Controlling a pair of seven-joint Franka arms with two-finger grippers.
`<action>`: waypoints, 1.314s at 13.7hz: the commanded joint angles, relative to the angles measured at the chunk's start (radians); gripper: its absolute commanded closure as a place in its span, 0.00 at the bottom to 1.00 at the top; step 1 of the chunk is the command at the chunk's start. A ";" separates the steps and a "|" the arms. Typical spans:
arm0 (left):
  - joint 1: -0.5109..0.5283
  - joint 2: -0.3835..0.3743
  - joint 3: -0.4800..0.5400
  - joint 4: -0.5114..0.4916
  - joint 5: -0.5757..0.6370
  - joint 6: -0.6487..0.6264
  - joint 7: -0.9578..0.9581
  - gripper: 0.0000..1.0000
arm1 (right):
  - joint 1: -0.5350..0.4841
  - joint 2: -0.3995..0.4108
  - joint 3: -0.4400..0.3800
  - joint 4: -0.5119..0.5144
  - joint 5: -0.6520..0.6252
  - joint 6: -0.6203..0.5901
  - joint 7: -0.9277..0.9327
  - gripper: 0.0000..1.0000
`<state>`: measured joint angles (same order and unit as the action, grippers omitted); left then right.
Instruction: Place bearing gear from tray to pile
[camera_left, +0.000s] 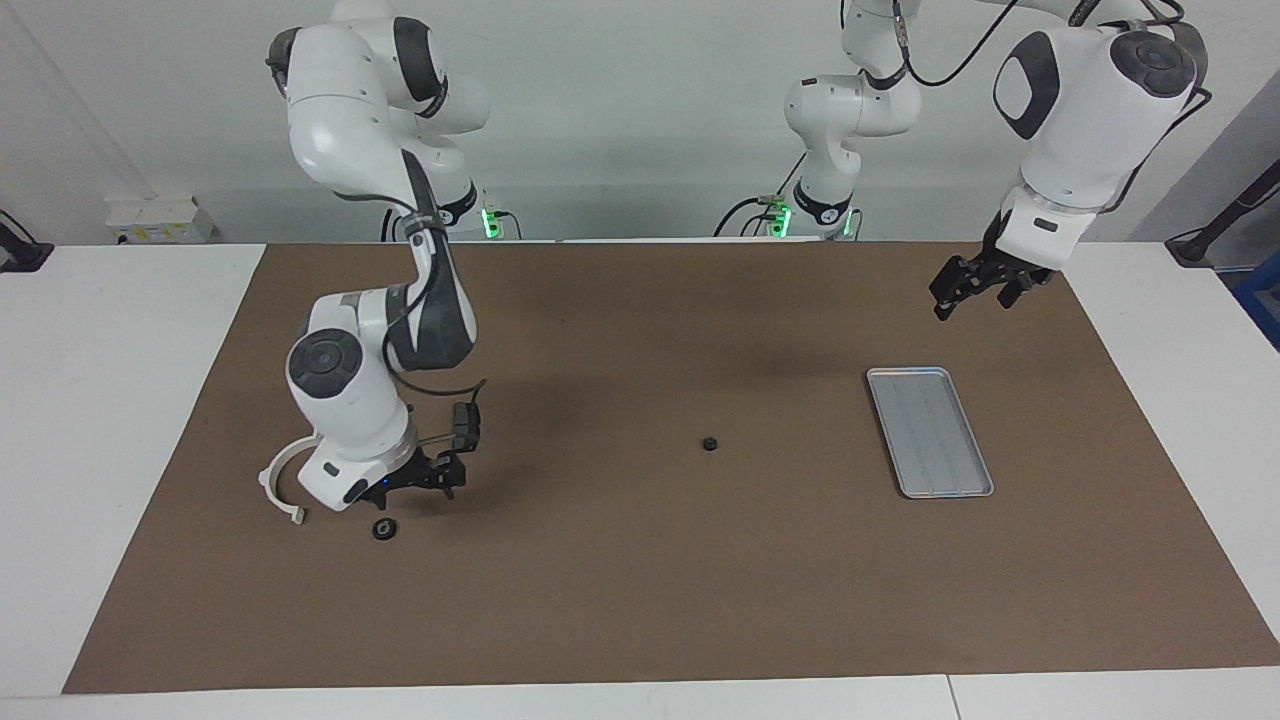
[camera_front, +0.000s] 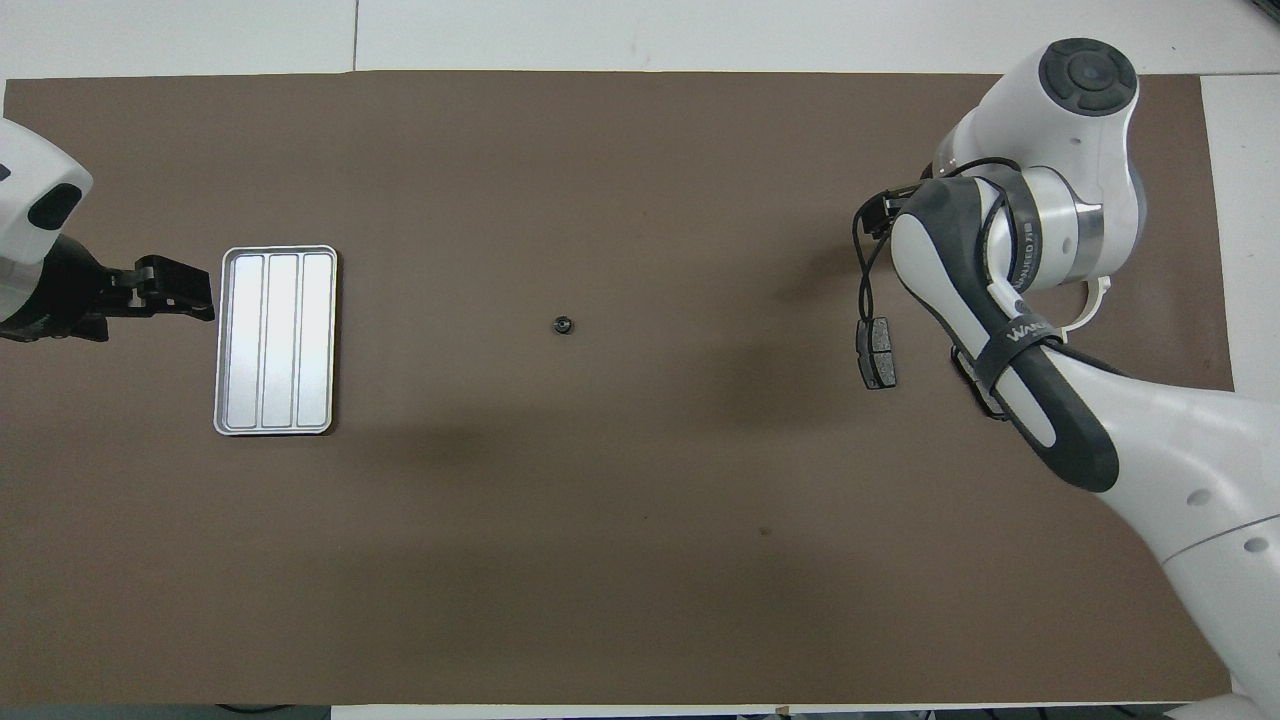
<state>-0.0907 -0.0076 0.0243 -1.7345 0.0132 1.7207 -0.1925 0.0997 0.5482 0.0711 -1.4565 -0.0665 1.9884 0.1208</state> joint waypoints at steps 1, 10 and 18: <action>0.016 -0.012 -0.009 -0.019 0.004 0.024 0.018 0.00 | 0.115 -0.077 0.007 -0.008 0.011 -0.080 0.277 0.00; 0.035 0.018 -0.018 0.073 0.004 -0.058 0.030 0.00 | 0.435 -0.079 0.016 -0.002 0.067 -0.008 0.911 0.00; 0.034 0.006 -0.017 0.069 0.004 -0.087 0.039 0.00 | 0.534 0.113 0.012 0.047 -0.007 0.122 1.027 0.00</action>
<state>-0.0718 -0.0054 0.0213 -1.6862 0.0132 1.6676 -0.1710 0.6306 0.6264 0.0860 -1.4519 -0.0581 2.1058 1.1285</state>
